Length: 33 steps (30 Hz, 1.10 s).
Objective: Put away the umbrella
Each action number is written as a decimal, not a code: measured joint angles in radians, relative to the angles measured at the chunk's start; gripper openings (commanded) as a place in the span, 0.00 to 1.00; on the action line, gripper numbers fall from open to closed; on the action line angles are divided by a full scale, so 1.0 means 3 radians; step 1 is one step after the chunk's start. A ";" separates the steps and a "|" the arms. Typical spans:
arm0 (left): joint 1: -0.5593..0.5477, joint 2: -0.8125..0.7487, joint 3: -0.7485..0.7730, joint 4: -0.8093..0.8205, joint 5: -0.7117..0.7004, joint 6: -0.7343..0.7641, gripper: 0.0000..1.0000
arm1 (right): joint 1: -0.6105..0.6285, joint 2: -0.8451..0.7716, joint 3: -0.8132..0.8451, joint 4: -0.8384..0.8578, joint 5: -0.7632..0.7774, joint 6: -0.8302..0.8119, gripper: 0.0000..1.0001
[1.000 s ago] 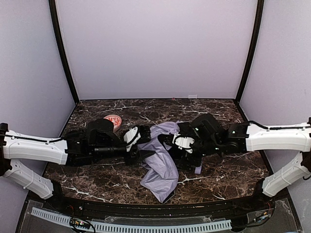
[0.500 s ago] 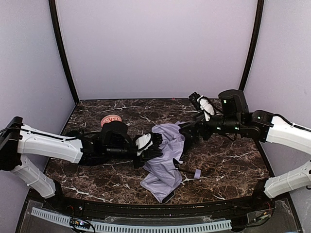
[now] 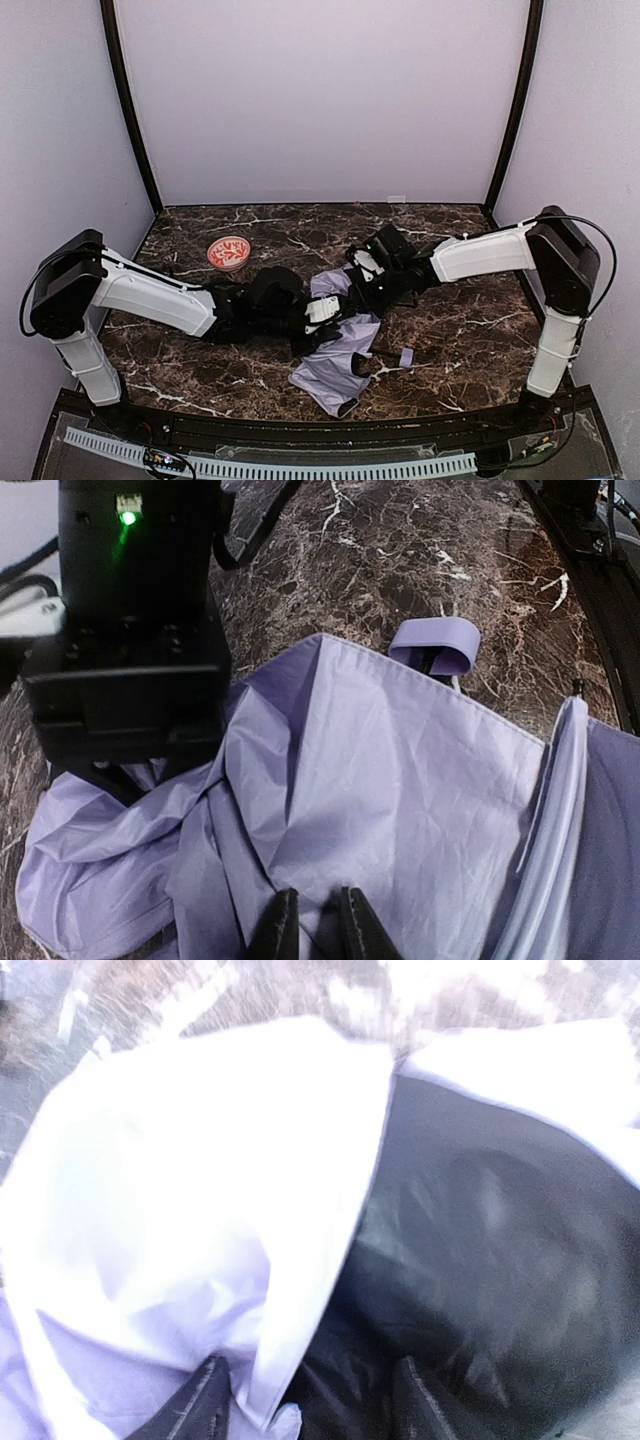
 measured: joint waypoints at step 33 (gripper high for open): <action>0.1387 0.1385 0.2275 -0.1860 0.1542 -0.1854 0.47 | -0.0783 0.0154 -0.0207 0.0179 -0.0998 0.0445 0.14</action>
